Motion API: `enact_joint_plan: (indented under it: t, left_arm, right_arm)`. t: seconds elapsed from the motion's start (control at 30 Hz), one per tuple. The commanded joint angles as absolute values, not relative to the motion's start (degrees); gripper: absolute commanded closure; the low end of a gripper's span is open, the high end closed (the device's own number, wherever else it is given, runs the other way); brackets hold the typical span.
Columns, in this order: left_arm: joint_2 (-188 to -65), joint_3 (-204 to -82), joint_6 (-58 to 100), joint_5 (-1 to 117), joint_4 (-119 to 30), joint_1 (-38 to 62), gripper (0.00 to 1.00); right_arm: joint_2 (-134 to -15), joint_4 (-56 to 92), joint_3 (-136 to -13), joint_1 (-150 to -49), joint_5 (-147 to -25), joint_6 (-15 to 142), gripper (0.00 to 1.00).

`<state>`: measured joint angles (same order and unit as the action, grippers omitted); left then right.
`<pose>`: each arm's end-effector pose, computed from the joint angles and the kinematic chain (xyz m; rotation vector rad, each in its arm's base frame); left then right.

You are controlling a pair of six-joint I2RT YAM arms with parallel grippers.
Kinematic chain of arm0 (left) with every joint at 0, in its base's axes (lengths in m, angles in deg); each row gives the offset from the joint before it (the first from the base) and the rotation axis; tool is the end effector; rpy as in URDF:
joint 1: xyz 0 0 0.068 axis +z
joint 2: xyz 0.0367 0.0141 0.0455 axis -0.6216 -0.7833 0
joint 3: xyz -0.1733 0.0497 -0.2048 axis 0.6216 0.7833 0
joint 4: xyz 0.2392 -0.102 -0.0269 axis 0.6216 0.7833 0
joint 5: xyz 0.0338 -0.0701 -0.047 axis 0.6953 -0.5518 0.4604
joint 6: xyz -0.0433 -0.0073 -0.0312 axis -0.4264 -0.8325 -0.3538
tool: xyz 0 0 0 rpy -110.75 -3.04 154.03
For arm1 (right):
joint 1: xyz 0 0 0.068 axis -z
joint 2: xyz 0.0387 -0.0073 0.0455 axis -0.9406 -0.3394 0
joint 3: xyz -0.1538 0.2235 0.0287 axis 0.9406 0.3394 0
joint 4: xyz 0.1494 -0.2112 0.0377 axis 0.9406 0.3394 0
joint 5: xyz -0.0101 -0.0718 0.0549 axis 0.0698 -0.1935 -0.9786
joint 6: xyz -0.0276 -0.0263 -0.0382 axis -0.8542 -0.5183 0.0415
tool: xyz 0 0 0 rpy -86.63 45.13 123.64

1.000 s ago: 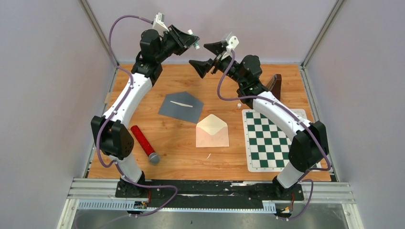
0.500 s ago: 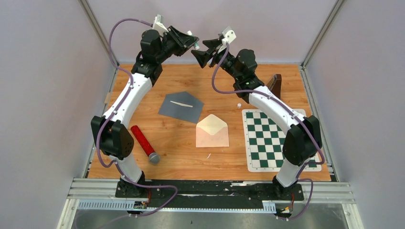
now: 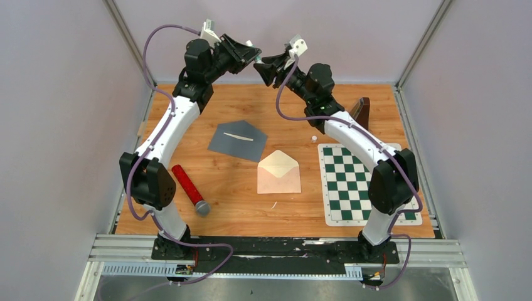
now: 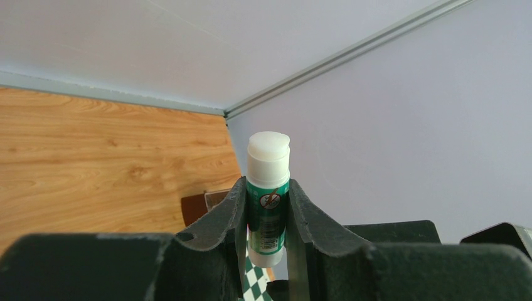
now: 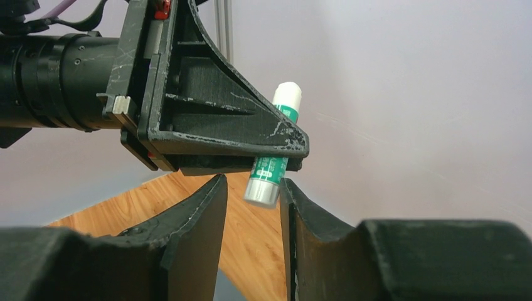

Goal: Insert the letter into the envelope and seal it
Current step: Unscrew the solid glue.

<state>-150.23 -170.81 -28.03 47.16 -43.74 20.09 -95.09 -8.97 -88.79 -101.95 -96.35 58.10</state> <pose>0.3899 -0.1417 0.4403 -0.3329 1.6744 -1.3247 0.3582 0.2351 0.4095 -0.6114 1.2187 0.6992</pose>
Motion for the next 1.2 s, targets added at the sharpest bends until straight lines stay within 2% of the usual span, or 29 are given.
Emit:
enact_joint_plan:
  t: [0.0,0.23,0.6,0.73,0.87,0.93,0.97,1.0,1.07,1.17]
  left_arm:
    - [-147.6,-173.1,-27.9,46.9,-45.5,20.1,1.0]
    - [-147.8,-173.1,-27.9,46.6,-45.8,20.1,1.0]
    - [-148.0,-172.9,-27.7,46.2,-46.1,20.1,1.0]
    - [-147.9,-172.9,-27.6,46.1,-46.1,20.1,1.0]
    - [-148.0,-172.9,-26.9,46.3,-45.7,20.1,1.0]
    - [-148.0,-172.8,-25.7,46.6,-45.0,20.1,0.98]
    - [-148.1,-172.8,-23.4,46.9,-44.6,20.1,0.81]
    - [-147.9,-172.4,-21.6,47.0,-43.8,20.1,0.6]
    - [-147.2,-170.7,-14.7,45.5,-43.5,21.3,0.44]
    - [-145.3,-167.2,2.9,37.9,-41.7,23.5,0.39]
  right_arm:
    - [-96.4,-10.3,-92.3,-102.1,-95.6,59.2,0.64]
    - [-97.7,-8.7,-93.8,-102.1,-95.0,59.3,0.7]
    - [-98.4,-6.8,-94.8,-102.1,-95.9,59.5,0.64]
    - [-98.5,-6.8,-94.8,-102.1,-95.8,59.7,0.79]
    - [-98.0,-6.9,-94.5,-102.1,-95.9,59.8,0.85]
    - [-97.4,-6.6,-94.3,-102.0,-96.7,59.2,0.95]
    - [-97.1,-6.2,-94.1,-101.9,-96.7,58.7,1.0]
    - [-96.7,-5.4,-94.1,-101.7,-96.8,58.4,1.0]
    - [-95.8,-2.0,-94.4,-100.4,-99.3,57.5,1.0]
    - [-93.3,6.6,-94.7,-96.3,-108.9,55.2,1.0]
